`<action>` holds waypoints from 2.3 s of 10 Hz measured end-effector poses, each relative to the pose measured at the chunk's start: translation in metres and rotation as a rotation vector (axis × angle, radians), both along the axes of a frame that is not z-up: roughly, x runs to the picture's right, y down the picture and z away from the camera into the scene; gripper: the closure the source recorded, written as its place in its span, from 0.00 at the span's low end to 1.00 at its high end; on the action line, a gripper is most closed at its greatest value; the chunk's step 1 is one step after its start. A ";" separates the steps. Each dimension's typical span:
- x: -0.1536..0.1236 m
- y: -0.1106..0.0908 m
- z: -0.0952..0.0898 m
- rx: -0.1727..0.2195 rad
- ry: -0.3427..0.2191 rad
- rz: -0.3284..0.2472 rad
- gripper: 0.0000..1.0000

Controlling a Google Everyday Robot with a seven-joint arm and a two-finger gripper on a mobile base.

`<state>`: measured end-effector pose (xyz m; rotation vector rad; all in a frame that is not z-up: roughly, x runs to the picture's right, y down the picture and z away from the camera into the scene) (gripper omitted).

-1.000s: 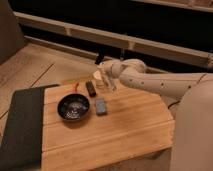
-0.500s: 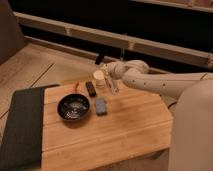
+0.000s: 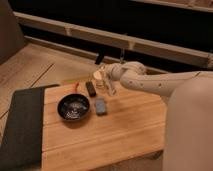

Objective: Stand the bottle upright

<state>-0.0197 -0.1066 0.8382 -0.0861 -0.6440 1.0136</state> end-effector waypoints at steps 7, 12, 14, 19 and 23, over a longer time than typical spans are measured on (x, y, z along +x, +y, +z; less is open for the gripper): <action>0.011 -0.018 0.007 0.032 -0.028 -0.020 1.00; 0.012 -0.038 0.012 0.044 -0.149 0.013 1.00; 0.020 -0.032 0.018 0.019 -0.179 0.036 1.00; 0.025 -0.023 0.019 -0.009 -0.227 0.055 1.00; 0.022 -0.015 0.022 -0.010 -0.224 0.004 0.99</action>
